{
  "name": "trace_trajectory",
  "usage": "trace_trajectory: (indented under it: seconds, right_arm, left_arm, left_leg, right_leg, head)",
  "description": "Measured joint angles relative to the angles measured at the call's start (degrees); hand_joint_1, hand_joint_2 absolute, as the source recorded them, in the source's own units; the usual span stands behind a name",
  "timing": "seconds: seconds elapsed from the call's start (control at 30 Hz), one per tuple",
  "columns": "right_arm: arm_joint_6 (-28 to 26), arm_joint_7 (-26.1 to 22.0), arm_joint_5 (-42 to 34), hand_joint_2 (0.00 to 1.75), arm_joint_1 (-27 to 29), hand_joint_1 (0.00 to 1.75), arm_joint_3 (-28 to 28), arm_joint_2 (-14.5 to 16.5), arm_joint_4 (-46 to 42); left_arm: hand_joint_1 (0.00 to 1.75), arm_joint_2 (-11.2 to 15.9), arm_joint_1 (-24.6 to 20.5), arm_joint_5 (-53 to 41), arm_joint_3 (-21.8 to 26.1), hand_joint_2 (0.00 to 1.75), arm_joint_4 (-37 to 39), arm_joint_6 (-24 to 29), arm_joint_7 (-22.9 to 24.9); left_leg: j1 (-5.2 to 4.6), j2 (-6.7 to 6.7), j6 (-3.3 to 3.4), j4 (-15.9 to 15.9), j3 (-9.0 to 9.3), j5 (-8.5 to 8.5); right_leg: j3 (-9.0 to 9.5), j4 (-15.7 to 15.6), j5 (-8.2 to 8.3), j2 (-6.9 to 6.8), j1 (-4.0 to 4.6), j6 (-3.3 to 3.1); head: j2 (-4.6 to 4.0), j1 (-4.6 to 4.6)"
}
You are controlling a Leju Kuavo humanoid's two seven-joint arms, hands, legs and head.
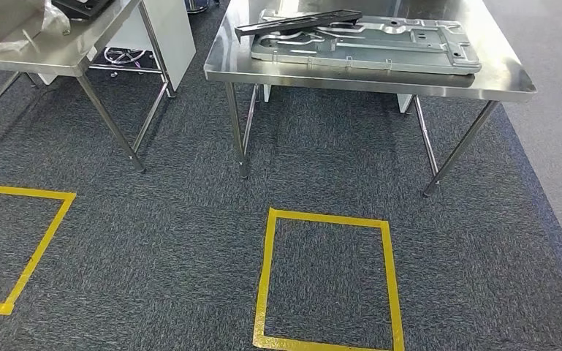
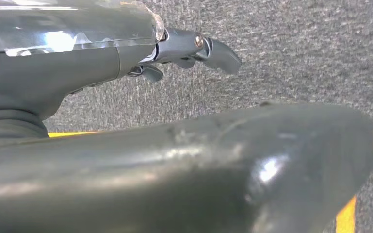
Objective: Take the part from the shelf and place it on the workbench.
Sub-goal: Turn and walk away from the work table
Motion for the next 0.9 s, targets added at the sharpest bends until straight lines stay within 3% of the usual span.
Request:
trace_trajectory:
  seconds: [0.03,0.1,0.17,0.23,0.27,0.3,0.4,0.47,0.53,0.57,0.63,0.7,0.73,0.77,0.8,0.83,0.9]
  right_arm:
    - [0.0,0.0,0.0,0.00,0.0,0.00,0.0,0.1,0.0]
    - [0.0,0.0,0.0,0.00,0.0,0.00,0.1,0.1,0.0]
    - [0.0,0.0,0.0,0.00,0.2,0.00,0.1,0.1,0.0]
    - [0.0,0.0,0.0,0.00,0.3,0.00,0.1,0.1,0.0]
    - [0.0,0.0,0.0,0.00,0.3,0.00,0.1,0.1,0.0]
    - [0.0,0.0,0.0,0.00,0.3,0.00,0.1,0.1,0.0]
    - [0.0,0.0,0.0,0.00,0.2,0.00,0.2,0.1,0.0]
    - [0.0,0.0,0.0,0.00,0.1,0.00,0.2,0.1,0.0]
    - [0.5,0.1,0.2,0.00,-0.2,0.00,0.2,0.1,0.0]
    - [0.8,0.2,0.3,0.00,-0.3,0.00,0.3,0.2,0.0]
    - [1.3,0.5,0.5,0.00,-0.3,0.00,0.4,0.3,0.0]
    - [1.5,0.6,0.6,0.00,-0.1,0.00,0.5,0.3,0.1]
    - [1.5,0.6,0.6,0.00,-0.1,0.00,0.5,0.3,0.1]
    - [1.6,0.6,0.6,0.00,0.0,0.00,0.5,0.4,0.1]
    - [1.6,0.6,0.6,0.00,0.0,0.00,0.5,0.4,0.1]
    - [1.6,0.6,0.6,0.00,0.0,0.00,0.5,0.4,0.1]
    - [1.6,0.6,0.6,0.00,0.1,0.00,0.6,0.3,0.1]
  left_arm:
    - [0.00,0.0,0.0,0.0,0.0,0.00,0.0,0.0,0.0]
    - [0.00,0.1,0.0,0.0,0.0,0.00,0.1,0.0,0.0]
    - [0.00,0.2,0.0,0.0,0.0,0.00,0.1,0.0,0.0]
    - [0.00,0.2,-0.1,0.0,0.0,0.00,0.1,0.0,0.0]
    - [0.00,0.2,-0.1,0.0,0.0,0.00,0.1,0.0,0.0]
    - [0.00,0.2,0.0,0.0,0.0,0.00,0.1,0.0,0.0]
    - [0.00,0.3,0.0,0.0,0.0,0.00,0.1,0.0,0.0]
    - [0.00,0.3,-0.1,0.0,0.0,0.00,0.1,0.0,0.0]
    - [0.00,0.3,0.1,0.4,0.0,0.00,0.1,0.0,-0.8]
    - [0.00,0.2,0.2,0.7,0.0,0.00,0.1,0.1,-1.5]
    - [0.00,0.0,0.2,1.1,0.0,0.00,0.1,0.2,-2.7]
    - [0.00,-0.1,0.0,1.4,0.0,0.00,0.1,0.3,-3.1]
    - [0.00,-0.1,0.0,1.5,0.0,0.00,0.1,0.3,-3.2]
    - [0.00,-0.2,0.0,1.5,0.0,0.00,0.1,0.3,-3.2]
    - [0.00,-0.2,0.0,1.5,0.0,0.00,0.1,0.3,-3.2]
    - [0.00,-0.3,0.1,1.5,0.0,0.00,0.1,0.3,-3.3]
    - [0.00,-0.5,0.0,1.6,0.0,0.00,0.1,0.3,-3.3]
  left_leg:
    - [0.09,-0.41,-0.32,0.0,-0.14,0.07]
    - [-0.01,1.41,-0.81,1.8,-1.02,-1.18]
    - [0.11,4.62,-1.24,8.0,-3.97,-4.70]
    - [0.52,5.70,-1.80,15.0,-7.41,-7.55]
    - [0.71,5.89,-2.05,16.2,-7.99,-7.49]
    - [0.88,6.12,-2.26,15.1,-7.40,-6.33]
    - [1.00,8.59,-2.34,4.1,-1.74,-1.18]
    - [0.68,9.56,-1.70,0.8,-0.29,-0.38]
    - [0.47,8.49,-0.78,0.8,-0.50,-0.30]
    - [0.49,7.98,-0.35,0.6,-0.46,-0.15]
    - [0.63,6.98,0.44,0.3,-0.34,0.27]
    - [0.48,5.86,0.89,0.2,-0.61,0.50]
    - [0.31,5.17,1.00,0.3,-0.71,0.55]
    - [0.12,4.41,1.07,0.3,-0.73,0.58]
    - [-0.05,3.62,1.09,0.3,-0.68,0.59]
    - [-0.21,2.80,1.10,0.3,-0.58,0.60]
    - [-0.47,1.32,1.02,0.4,-0.52,0.59]
  right_leg:
    - [0.08,-0.2,0.10,-0.81,-0.11,-0.26]
    - [0.44,-0.8,0.33,-2.44,-0.43,-0.98]
    - [0.61,-1.2,0.40,-4.26,-0.54,-1.50]
    - [0.59,-1.2,0.27,-6.04,-0.47,-1.55]
    - [0.63,-1.1,0.17,-6.88,-0.49,-1.46]
    - [0.69,-1.0,0.04,-7.66,-0.56,-1.29]
    - [1.04,-0.5,-0.61,-9.64,-0.69,-0.32]
    - [1.28,-0.3,-0.92,-10.63,-0.48,0.50]
    - [1.56,-0.3,-1.00,-11.34,-0.54,1.28]
    - [1.61,-0.1,-1.34,-10.73,-0.69,1.66]
    - [0.41,2.9,-3.69,-7.97,-0.94,2.05]
    - [-3.25,10.4,-7.61,-5.45,-0.84,1.98]
    - [-5.17,14.1,-8.88,-5.05,-0.72,1.89]
    - [-6.33,16.1,-8.98,-4.91,-0.60,1.72]
    - [-6.39,15.7,-7.83,-4.79,-0.47,1.45]
    - [-5.36,13.1,-5.73,-4.47,-0.29,1.05]
    - [-2.11,5.2,-1.58,-1.97,0.00,-0.10]
  head:
    - [0.00,0.01]
    - [0.00,-0.16]
    - [0.00,-0.41]
    - [0.00,-0.49]
    - [0.00,-0.48]
    - [0.00,-0.48]
    - [0.00,-0.49]
    - [0.00,-0.35]
    - [0.00,-0.22]
    - [0.00,-0.21]
    - [0.00,-0.18]
    - [0.00,-0.17]
    - [0.00,-0.17]
    - [0.00,-0.17]
    - [0.00,-0.17]
    - [0.00,-0.17]
    - [0.00,-0.20]
